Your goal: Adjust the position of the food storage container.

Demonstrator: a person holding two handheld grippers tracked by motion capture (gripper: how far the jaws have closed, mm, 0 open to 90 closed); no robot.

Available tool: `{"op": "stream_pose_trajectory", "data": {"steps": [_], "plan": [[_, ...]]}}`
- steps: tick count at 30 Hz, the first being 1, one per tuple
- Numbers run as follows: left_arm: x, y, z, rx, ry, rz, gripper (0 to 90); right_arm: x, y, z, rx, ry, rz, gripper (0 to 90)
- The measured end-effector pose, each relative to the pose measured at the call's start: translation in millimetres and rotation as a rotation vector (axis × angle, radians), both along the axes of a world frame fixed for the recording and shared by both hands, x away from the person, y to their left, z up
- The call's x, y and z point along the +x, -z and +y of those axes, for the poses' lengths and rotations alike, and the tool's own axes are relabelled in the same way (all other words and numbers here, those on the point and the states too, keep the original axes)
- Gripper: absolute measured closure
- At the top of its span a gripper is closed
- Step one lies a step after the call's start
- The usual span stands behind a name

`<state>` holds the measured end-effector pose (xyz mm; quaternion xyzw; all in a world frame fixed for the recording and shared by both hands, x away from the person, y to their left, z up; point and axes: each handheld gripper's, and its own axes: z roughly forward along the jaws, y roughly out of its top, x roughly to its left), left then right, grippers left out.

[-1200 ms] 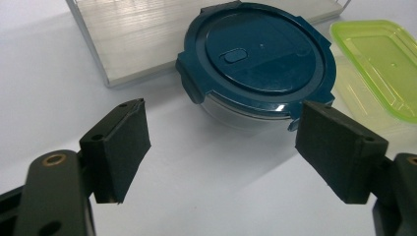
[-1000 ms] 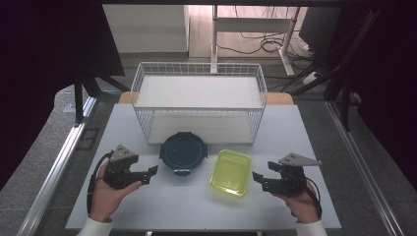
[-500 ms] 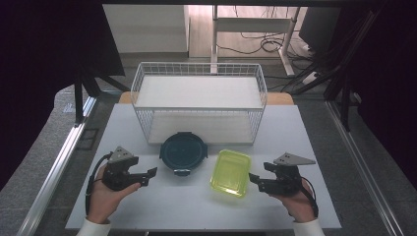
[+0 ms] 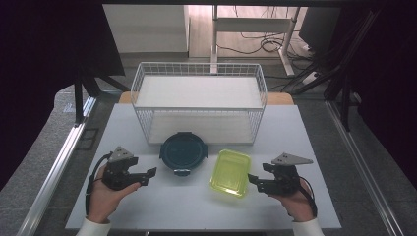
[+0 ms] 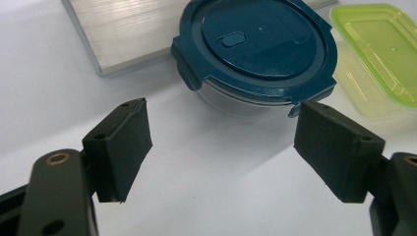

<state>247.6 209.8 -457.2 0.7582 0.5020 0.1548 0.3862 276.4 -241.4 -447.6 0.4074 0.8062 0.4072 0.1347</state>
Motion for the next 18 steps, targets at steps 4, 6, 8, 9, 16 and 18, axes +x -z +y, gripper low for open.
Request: {"op": "stream_pose_trajectory", "data": {"steps": [4,6,8,9,16,18], "plan": [[-0.5,0.5,-1.7,0.005,0.004,0.003,21.4,0.4,-0.9,0.3,0.001,0.010,0.004,30.0],[-0.9,0.0,-1.7,0.005,0.003,0.000,21.3,0.7,-1.5,1.9,-0.003,0.016,0.005,30.2],[-0.6,0.1,-0.2,0.005,-0.002,0.001,21.2,1.0,-1.5,3.8,-0.004,0.009,0.005,30.4],[-0.2,0.5,0.6,0.007,-0.005,0.002,21.3,1.2,-1.3,4.6,-0.008,0.007,0.005,30.4],[1.3,2.4,4.4,-0.009,-0.020,0.020,21.3,6.2,-3.8,11.1,-0.015,0.004,0.006,33.7],[0.9,1.9,4.9,-0.011,-0.021,0.018,21.3,9.5,-7.0,15.5,-0.021,-0.006,0.004,35.1]]}}
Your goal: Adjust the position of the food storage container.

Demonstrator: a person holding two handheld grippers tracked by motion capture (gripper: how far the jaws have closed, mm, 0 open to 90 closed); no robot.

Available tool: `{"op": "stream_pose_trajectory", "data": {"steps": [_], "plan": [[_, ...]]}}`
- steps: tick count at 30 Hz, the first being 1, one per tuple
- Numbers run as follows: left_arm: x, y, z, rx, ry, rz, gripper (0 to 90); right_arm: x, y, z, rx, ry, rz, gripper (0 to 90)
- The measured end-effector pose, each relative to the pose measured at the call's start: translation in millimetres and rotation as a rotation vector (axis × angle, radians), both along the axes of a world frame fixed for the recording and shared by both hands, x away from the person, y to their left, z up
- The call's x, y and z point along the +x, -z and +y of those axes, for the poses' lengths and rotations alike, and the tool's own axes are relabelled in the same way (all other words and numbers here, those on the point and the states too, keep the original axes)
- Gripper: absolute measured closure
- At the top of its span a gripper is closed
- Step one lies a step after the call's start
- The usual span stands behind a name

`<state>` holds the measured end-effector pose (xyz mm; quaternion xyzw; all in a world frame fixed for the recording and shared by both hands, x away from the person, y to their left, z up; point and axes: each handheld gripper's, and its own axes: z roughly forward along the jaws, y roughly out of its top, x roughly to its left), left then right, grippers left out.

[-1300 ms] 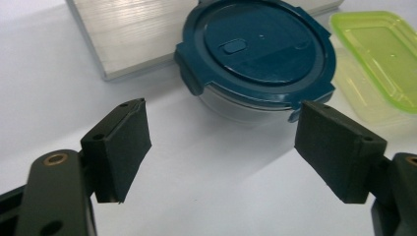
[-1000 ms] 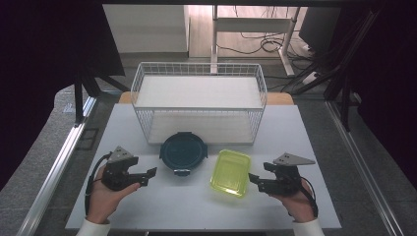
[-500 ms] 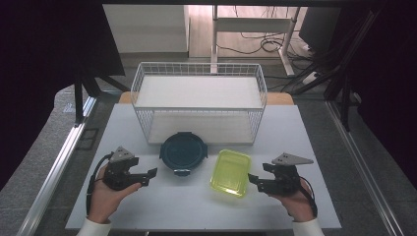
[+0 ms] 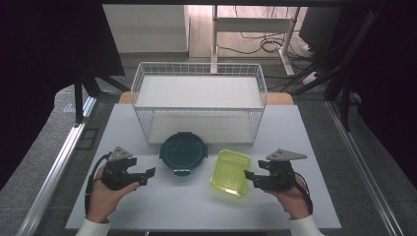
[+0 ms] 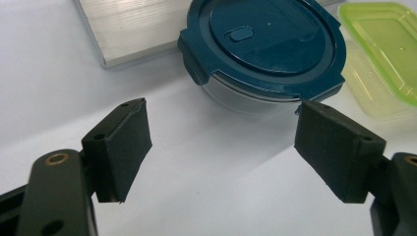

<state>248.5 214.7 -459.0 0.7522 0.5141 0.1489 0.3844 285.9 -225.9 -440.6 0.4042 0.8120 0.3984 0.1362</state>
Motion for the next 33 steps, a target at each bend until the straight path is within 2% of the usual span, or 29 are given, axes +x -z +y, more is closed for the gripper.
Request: {"op": "stream_pose_trajectory", "data": {"steps": [5,8,13,18,22,28,33], "plan": [[-1.1,-1.4,1.5,-0.003,0.002,-0.007,21.3,9.8,-8.3,14.5,-0.010,-0.031,-0.001,37.9],[-1.4,-1.7,3.4,-0.007,-0.007,-0.018,22.4,9.3,-9.4,17.9,0.008,-0.035,-0.004,37.9],[7.1,-4.4,-1.5,0.000,-0.001,-0.051,31.9,6.9,-3.6,13.8,0.001,-0.029,0.006,37.3],[31.2,-8.2,-7.6,0.014,-0.007,-0.086,51.0,4.9,-5.9,6.8,0.021,-0.017,0.002,37.0],[56.2,-9.9,-11.9,0.020,0.019,-0.069,65.0,4.2,-5.8,3.7,0.022,-0.019,0.001,36.4],[89.0,-10.4,-18.0,0.044,0.033,-0.091,75.8,4.1,-5.6,-1.2,0.025,-0.017,0.006,35.9],[112.7,-7.5,-25.4,0.078,0.092,-0.072,86.2,3.7,-4.7,-3.8,0.024,-0.013,0.008,35.6]]}}
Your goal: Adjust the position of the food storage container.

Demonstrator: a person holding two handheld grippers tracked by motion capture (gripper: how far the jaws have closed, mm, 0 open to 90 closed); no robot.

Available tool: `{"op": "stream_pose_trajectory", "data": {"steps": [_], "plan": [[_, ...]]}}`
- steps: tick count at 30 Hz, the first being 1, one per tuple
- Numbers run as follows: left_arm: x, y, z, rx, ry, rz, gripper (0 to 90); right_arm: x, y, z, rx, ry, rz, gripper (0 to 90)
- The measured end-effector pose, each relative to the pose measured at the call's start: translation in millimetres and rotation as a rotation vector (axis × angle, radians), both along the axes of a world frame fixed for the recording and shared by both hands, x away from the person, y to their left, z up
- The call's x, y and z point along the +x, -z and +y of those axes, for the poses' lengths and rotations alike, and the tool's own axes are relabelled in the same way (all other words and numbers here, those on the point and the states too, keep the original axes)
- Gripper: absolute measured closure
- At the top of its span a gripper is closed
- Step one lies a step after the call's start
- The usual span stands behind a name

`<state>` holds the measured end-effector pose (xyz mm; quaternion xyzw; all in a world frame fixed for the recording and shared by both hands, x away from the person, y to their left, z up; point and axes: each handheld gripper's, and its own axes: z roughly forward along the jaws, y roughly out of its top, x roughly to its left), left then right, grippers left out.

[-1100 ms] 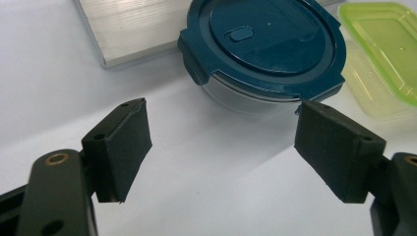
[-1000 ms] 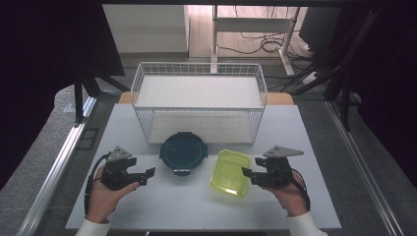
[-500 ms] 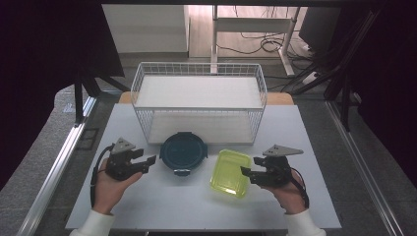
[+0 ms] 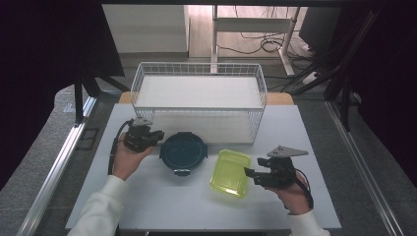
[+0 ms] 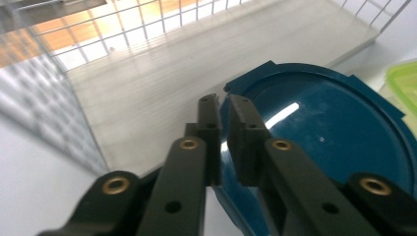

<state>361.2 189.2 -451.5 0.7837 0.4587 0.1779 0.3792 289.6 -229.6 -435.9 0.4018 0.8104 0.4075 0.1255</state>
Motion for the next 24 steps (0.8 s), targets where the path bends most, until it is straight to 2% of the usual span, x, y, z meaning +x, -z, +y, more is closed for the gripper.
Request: {"op": "stream_pose_trajectory", "data": {"steps": [4,6,8,10,12,17,19,24], "plan": [[15.4,4.4,-7.2,0.049,0.038,0.016,90.0,-0.1,1.0,-2.4,0.001,0.006,0.001,35.6],[20.6,6.4,-11.7,0.094,0.054,0.007,90.0,0.2,2.1,-3.2,-0.001,0.009,0.002,35.6],[26.0,9.1,-16.4,0.119,0.063,-0.013,90.0,0.2,2.9,-3.9,-0.001,0.012,0.007,35.5],[30.5,11.7,-20.8,0.123,0.065,-0.016,90.0,0.5,3.7,-4.6,-0.001,0.016,0.009,35.5],[34.7,13.9,-24.4,0.163,0.084,-0.019,90.0,1.0,4.6,-5.4,-0.003,0.017,0.008,35.5],[39.6,17.5,-34.5,0.201,0.096,-0.043,90.0,2.0,7.3,-6.6,-0.007,0.021,0.014,35.5],[41.1,18.5,-36.8,0.230,0.104,-0.060,90.0,2.5,8.4,-7.3,-0.010,0.023,0.016,35.5],[41.6,20.8,-39.7,0.278,0.128,-0.069,90.0,3.0,9.6,-9.0,-0.011,0.028,0.016,35.5]]}}
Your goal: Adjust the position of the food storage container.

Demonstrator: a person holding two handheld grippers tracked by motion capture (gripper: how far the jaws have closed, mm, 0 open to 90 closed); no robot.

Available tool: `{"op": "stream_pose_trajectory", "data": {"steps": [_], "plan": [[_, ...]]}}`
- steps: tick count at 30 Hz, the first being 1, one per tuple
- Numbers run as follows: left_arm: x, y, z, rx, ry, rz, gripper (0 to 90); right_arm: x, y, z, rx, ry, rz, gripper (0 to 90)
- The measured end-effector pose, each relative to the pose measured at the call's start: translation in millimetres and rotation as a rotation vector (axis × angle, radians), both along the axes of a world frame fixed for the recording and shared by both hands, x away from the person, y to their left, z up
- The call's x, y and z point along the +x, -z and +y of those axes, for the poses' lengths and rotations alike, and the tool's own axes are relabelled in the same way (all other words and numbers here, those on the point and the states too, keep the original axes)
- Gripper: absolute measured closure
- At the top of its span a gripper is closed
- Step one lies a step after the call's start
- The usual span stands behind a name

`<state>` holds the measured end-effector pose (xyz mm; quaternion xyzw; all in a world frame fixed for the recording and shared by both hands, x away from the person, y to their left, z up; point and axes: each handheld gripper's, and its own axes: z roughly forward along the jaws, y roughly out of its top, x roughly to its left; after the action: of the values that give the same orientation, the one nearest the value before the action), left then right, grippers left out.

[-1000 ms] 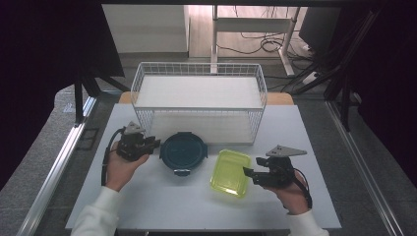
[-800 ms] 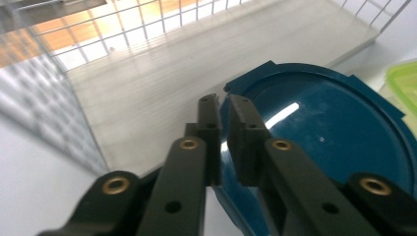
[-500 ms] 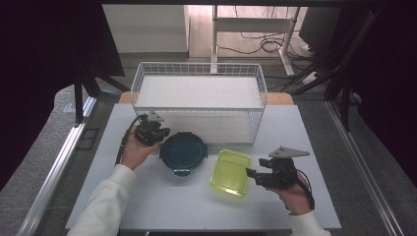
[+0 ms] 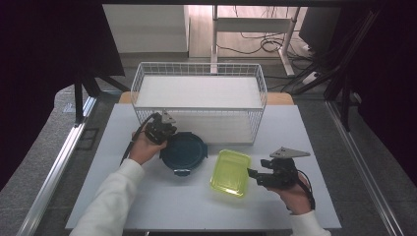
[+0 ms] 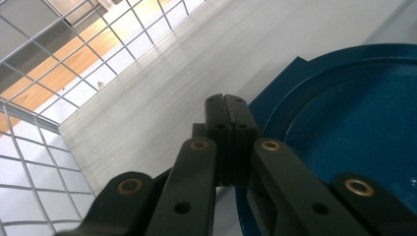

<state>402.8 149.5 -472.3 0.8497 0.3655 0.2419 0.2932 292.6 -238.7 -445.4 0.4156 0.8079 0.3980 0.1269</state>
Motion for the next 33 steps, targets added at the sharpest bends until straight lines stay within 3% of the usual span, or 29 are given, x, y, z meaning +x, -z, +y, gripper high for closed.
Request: {"op": "stream_pose_trajectory", "data": {"steps": [6,11,18,22,33], "plan": [[0.0,1.7,-2.3,0.007,0.002,-0.002,90.0,-0.1,-0.2,-0.6,0.001,0.003,-0.002,35.5],[1.2,5.1,-1.2,0.054,0.001,-0.001,90.0,0.4,0.4,-1.6,0.001,0.005,-0.005,35.5],[0.8,6.8,-2.3,0.074,0.012,-0.010,90.0,1.0,1.1,-1.6,0.001,0.005,-0.007,35.5],[1.8,9.7,-1.4,0.082,0.025,0.007,90.0,1.5,1.1,-1.2,0.001,0.004,-0.006,35.5],[-2.2,8.5,-4.1,0.052,0.088,0.033,90.0,2.0,1.5,-0.5,0.000,0.003,0.000,35.5]]}}
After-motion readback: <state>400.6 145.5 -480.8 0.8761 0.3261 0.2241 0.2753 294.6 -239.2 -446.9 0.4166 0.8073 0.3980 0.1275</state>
